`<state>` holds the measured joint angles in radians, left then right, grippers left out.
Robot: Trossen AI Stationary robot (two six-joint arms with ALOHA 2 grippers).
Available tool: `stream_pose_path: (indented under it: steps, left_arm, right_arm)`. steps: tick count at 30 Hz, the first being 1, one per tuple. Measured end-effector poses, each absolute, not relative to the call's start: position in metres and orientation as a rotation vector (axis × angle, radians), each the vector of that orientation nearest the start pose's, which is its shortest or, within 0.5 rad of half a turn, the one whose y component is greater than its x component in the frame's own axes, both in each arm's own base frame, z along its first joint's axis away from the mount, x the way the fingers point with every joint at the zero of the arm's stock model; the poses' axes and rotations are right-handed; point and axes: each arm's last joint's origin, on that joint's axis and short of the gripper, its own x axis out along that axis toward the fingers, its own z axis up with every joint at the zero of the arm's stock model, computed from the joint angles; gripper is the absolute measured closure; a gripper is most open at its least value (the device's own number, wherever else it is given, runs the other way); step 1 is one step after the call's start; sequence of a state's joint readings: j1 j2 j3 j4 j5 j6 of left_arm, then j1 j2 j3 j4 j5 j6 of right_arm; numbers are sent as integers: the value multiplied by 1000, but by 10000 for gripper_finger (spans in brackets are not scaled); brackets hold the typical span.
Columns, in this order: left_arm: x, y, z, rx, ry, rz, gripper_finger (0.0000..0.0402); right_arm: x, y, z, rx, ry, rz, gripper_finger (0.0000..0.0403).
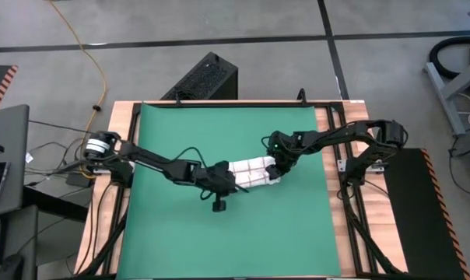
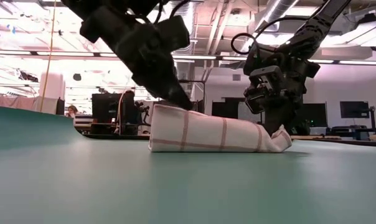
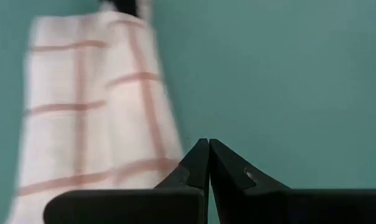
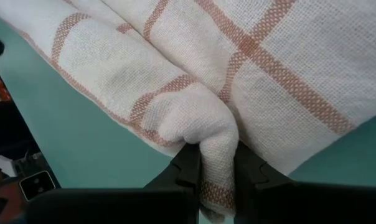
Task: Roll towel
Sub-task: Roll the white towel
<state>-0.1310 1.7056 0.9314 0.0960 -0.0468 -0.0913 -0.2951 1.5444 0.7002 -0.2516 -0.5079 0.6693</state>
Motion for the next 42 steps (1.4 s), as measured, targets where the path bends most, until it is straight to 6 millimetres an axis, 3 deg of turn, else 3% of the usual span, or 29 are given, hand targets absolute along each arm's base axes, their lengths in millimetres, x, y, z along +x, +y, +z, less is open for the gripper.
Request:
stream_pose_path:
  steps: [5, 16, 23, 28, 34, 40, 42]
  left_arm:
    - [345, -37, 169, 41, 698, 103, 401]
    - [338, -26, 157, -38, 734, 150, 401]
    - [344, -28, 126, -104, 802, 119, 401]
    - [346, -29, 110, -141, 843, 128, 401]
    - [344, -29, 108, -131, 867, 110, 401]
    - [344, -29, 107, -141, 871, 106, 401]
    - [344, -29, 107, -141, 871, 105, 401]
  right_arm:
    - [256, -63, 141, 1023, 1065, -151, 342]
    - [256, -63, 141, 1012, 1063, -145, 342]
    - [257, -62, 141, 972, 1057, -138, 341]
    - [257, -60, 143, 928, 1052, -111, 274]
    - [246, -60, 162, 834, 1018, -144, 211]
    - [228, -60, 189, 687, 956, -219, 213]
    - [226, -54, 203, 586, 883, -156, 221]
